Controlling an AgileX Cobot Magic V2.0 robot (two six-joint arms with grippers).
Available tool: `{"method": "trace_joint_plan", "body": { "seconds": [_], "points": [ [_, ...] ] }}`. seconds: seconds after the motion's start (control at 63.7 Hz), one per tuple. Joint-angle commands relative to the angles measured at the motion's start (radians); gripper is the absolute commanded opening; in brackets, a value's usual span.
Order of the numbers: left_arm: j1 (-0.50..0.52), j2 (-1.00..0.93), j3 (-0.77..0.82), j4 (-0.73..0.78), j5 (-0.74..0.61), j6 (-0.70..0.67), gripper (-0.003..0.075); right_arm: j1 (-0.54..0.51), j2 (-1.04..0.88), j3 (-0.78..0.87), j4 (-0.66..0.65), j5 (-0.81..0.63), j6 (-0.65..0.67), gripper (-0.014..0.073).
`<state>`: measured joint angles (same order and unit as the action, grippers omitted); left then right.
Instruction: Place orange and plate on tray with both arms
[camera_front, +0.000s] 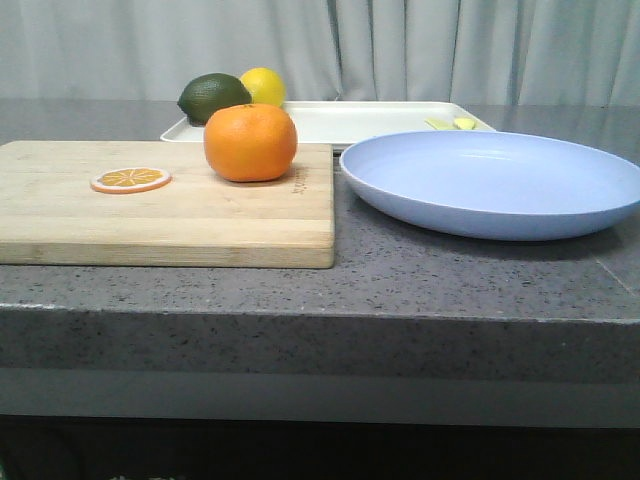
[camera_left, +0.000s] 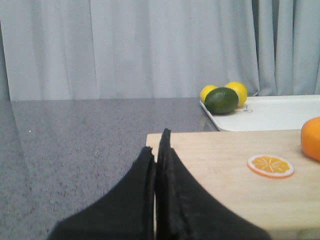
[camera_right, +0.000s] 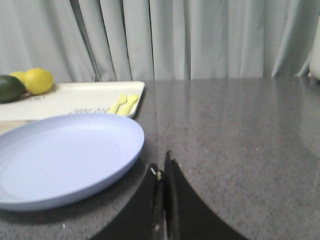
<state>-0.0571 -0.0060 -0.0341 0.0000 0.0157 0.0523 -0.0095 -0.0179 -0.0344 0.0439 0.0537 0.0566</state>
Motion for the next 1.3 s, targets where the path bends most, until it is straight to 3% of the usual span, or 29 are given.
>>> {"method": "trace_joint_plan", "body": {
  "seconds": [0.0,0.251,0.581,0.801,1.288],
  "points": [
    [0.001,-0.011,-0.115,-0.012,-0.053,0.000,-0.0020,-0.005,-0.011,-0.097,-0.021,-0.060,-0.014,-0.0065],
    [0.001,0.101,-0.432,-0.014,0.215,0.000,-0.0020,-0.005,0.048,-0.360,-0.127,0.125,-0.014,-0.0065],
    [0.001,0.371,-0.735,-0.033,0.541,0.000,-0.0020,-0.005,0.320,-0.667,-0.134,0.420,-0.014,-0.0065],
    [0.001,0.479,-0.737,-0.035,0.574,0.000,-0.0020,-0.005,0.447,-0.690,-0.134,0.541,-0.014,-0.0065],
    [0.001,0.537,-0.735,-0.056,0.574,0.000,-0.0013,-0.005,0.487,-0.666,-0.148,0.610,-0.033,-0.0041]
  ]
}}
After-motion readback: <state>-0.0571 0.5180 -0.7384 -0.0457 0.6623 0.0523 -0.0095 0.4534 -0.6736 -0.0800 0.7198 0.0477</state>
